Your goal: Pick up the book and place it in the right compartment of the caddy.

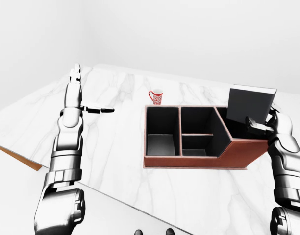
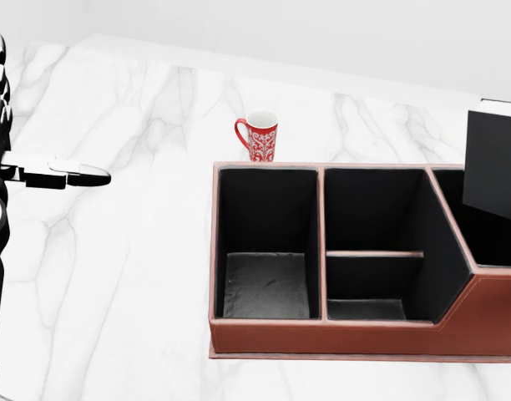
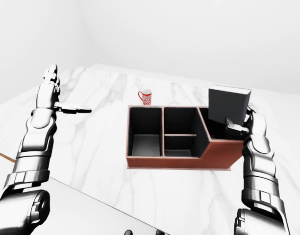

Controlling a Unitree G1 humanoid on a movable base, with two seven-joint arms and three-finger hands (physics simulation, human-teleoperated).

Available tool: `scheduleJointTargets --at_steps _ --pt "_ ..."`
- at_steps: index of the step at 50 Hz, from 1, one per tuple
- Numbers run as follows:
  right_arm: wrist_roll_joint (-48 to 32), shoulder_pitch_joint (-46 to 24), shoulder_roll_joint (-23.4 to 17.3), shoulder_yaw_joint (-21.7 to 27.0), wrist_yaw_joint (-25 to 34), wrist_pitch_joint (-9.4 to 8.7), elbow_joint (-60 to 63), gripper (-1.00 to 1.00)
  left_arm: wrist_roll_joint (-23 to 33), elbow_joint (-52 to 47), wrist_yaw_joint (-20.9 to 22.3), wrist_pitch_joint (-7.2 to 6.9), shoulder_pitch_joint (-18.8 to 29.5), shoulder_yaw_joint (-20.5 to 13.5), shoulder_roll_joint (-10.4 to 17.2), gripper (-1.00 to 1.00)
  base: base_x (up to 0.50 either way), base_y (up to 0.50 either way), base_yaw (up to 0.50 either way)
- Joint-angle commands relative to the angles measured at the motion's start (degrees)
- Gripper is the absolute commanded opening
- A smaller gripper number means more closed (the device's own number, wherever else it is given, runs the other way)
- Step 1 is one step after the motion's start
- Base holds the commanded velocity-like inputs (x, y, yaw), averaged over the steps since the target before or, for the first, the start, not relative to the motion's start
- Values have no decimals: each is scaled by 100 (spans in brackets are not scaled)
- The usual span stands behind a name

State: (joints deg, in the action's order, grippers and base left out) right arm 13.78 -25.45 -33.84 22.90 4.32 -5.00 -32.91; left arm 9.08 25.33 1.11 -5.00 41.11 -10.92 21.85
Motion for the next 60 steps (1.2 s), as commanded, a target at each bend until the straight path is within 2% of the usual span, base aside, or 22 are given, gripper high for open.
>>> scheduleJointTargets --at_steps 1,8,9,10,15,31,35,38,40,41,43,44,45,47,51,53,57,59,60 --pt "37 -73 3 29 -90 0 -237 -100 6 7 -1 0 -13 2 -8 100 0 0 0" --pt "33 -82 -25 -18 -85 0 -292 -100 2 -5 4 0 -23 -2 -6 100 0 0 0" --pt "17 -62 -17 -37 -52 0 -272 100 3 -13 6 0 -27 2 -10 100 0 0 1" --pt "48 -57 -76 -9 -73 0 6 100 6 4 4 0 -23 4 -11 100 0 0 0" --pt "-23 -26 16 -16 14 0 -276 100 4 23 7 0 -17 2 -8 100 0 0 0" --pt "19 28 10 29 28 0 -63 100 4 -19 20 0 -24 -3 0 100 0 0 0" --pt "181 132 -144 241 -43 0 981 100 -58 159 -135 0 197 -81 59 100 0 0 0" --pt "221 297 -139 520 -145 0 1460 100 -217 600 -476 0 798 -194 290 100 0 0 0" --pt "436 181 -445 805 -265 0 2120 100 -316 901 -739 0 1166 -231 431 100 0 0 0" --pt "492 178 -522 901 -305 0 2306 100 -419 1239 -984 0 1679 -329 610 100 0 0 0" --pt "647 136 -694 1123 -401 0 2586 100 -598 1864 -1422 268 2394 -385 872 100 0 0 0" --pt "711 122 -782 1204 -440 0 2697 100 -701 2083 -1569 345 2669 -394 979 100 0 0 0" --pt "813 99 -903 1337 -479 0 2853 100 -814 2317 -1745 515 3013 -429 1114 100 0 0 0" --pt "1061 63 -1200 1674 -595 0 3211 100 -1021 2804 -2093 999 3673 -485 1395 100 0 0 0" --pt "1488 129 -1630 2206 -774 0 3665 100 -1230 3301 -2628 1000 4370 -460 1767 100 0 0 0" --pt "1657 200 -1784 2378 -858 0 3787 100 -1355 3429 -2712 1000 4554 -446 1852 100 0 0 0" --pt "2085 429 -2176 3063 -964 0 4087 100 -1549 3379 -2891 1000 4879 -433 2018 100 0 0 0" --pt "2178 739 -2085 3442 -988 0 4262 100 -1610 3371 -2947 1000 5002 -412 2085 100 0 0 0" --pt "2337 730 -2346 3647 -1025 0 4273 100 -1641 3310 -2990 1000 5037 -414 2118 100 0 0 0"
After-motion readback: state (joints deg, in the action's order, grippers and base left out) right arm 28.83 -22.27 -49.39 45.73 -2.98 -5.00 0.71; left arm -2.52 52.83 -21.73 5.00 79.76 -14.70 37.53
